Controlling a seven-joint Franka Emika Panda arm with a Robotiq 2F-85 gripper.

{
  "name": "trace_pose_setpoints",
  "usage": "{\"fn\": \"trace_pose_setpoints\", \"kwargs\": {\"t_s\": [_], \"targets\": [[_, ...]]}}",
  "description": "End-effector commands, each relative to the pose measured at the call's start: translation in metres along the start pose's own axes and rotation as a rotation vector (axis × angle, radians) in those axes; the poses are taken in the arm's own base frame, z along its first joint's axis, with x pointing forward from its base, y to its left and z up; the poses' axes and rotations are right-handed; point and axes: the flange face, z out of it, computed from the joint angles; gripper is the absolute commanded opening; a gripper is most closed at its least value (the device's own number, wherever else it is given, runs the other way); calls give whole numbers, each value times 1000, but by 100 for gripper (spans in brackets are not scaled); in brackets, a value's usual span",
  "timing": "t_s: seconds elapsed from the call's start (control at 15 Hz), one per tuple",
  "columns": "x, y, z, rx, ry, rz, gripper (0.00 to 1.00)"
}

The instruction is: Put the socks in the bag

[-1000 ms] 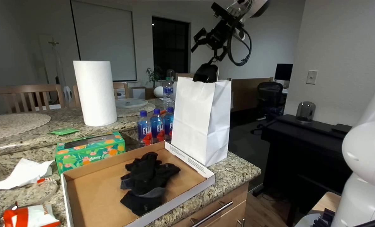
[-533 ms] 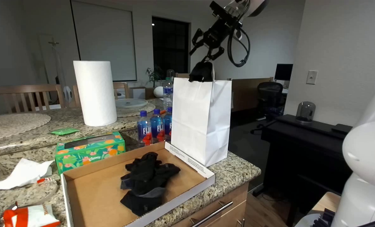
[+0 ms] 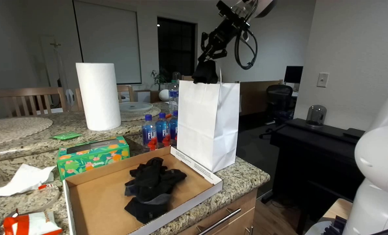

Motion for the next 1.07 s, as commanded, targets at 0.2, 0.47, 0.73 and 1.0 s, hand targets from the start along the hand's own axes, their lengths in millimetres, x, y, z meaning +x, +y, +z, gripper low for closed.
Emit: {"fn": "trace_pose_setpoints", "kwargs": {"t_s": [0.2, 0.47, 0.73, 1.0], "targets": [[-9, 1, -7, 42, -34, -53, 10], [-25, -10, -13, 37, -37, -109, 9], [-41, -19, -14, 32, -48, -147, 34], [-56, -23, -16, 17, -52, -171, 55]]}}
